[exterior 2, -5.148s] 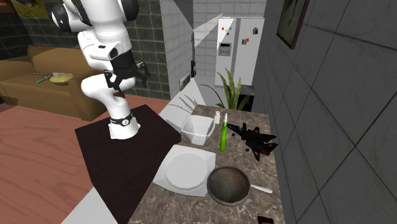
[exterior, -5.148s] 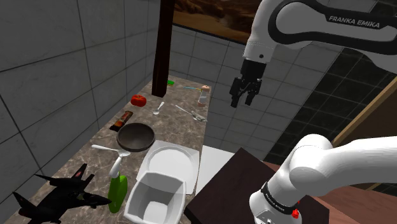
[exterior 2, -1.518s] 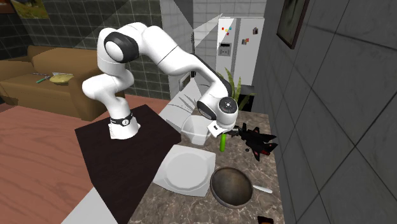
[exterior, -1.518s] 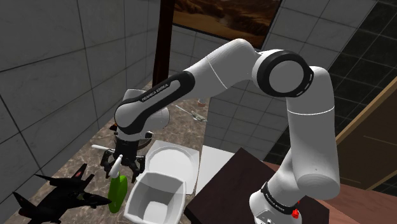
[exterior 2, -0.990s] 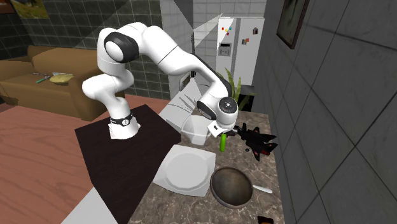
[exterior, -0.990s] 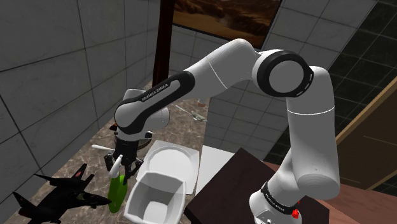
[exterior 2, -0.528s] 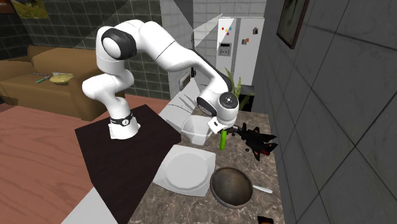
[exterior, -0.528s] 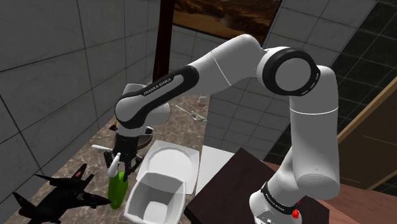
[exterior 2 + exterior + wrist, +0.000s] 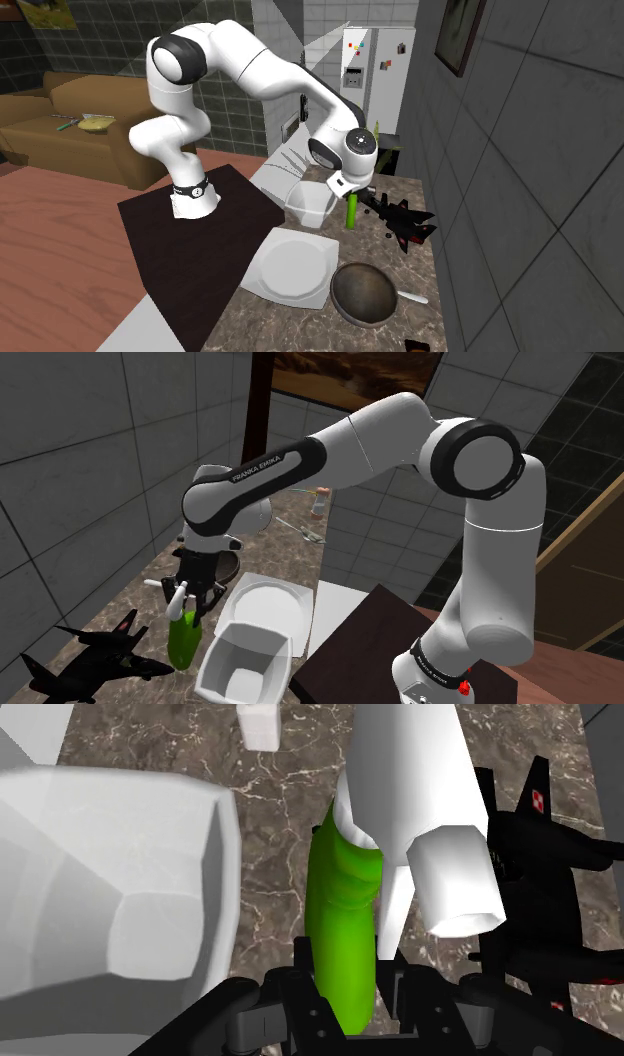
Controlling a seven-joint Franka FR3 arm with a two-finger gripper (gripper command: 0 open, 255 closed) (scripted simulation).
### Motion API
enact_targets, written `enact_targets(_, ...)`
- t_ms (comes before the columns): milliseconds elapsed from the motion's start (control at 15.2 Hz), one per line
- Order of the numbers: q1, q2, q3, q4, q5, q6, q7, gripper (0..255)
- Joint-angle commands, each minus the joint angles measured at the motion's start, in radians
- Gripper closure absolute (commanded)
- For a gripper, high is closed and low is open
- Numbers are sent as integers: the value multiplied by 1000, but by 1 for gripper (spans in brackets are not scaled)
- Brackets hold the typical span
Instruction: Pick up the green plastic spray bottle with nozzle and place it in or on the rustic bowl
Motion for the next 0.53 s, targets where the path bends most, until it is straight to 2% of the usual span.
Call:
enact_targets(0, -1, -16, 1, 6, -2, -20, 10, 255)
enact_targets(462, -8, -73, 3, 23, -4, -88, 39, 255)
